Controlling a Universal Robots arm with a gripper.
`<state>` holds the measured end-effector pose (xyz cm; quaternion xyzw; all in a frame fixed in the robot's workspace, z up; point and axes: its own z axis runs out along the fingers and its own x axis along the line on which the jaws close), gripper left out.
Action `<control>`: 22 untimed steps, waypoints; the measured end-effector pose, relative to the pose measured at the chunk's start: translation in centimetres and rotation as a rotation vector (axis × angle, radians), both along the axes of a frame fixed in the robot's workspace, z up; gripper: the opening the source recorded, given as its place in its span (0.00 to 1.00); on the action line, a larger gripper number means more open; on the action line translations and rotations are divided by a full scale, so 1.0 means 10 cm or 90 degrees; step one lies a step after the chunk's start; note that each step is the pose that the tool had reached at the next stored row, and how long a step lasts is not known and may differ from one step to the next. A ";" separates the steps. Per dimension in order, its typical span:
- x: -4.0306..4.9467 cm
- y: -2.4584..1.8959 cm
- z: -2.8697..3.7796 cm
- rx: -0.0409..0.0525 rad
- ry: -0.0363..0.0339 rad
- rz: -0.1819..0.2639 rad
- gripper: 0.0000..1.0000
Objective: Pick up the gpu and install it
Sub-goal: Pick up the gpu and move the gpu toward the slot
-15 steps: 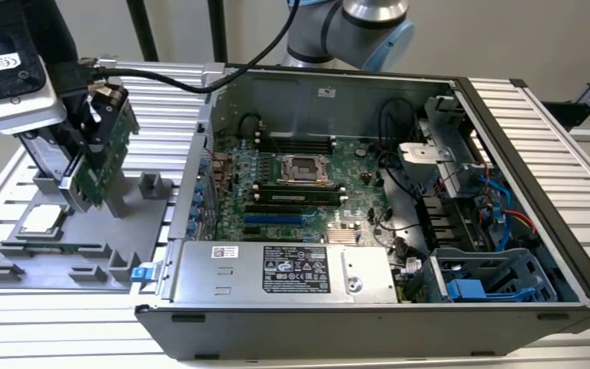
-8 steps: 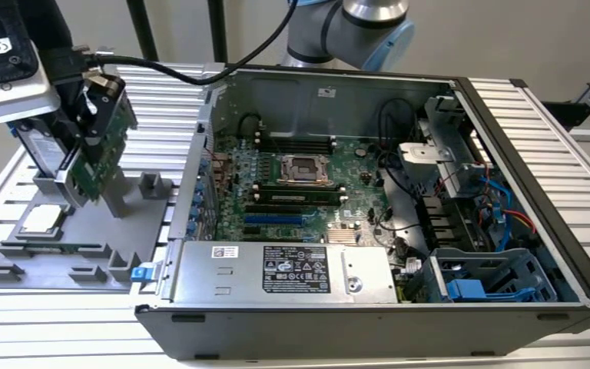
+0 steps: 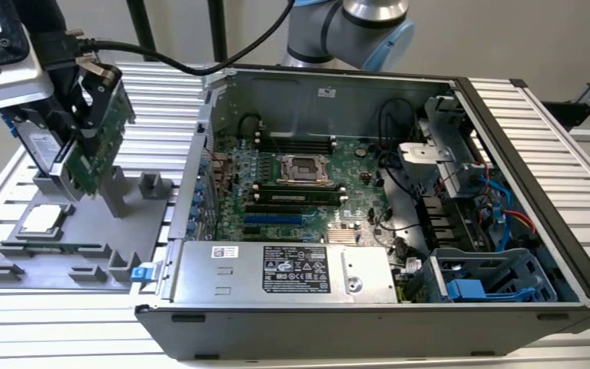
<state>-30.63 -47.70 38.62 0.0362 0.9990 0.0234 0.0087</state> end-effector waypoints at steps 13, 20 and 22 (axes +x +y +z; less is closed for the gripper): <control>-0.001 0.000 0.142 -0.0001 0.0001 0.000 0.00; -0.002 0.000 0.237 0.0000 0.0000 0.000 0.00; -0.002 0.000 0.258 0.0000 0.0000 0.000 0.00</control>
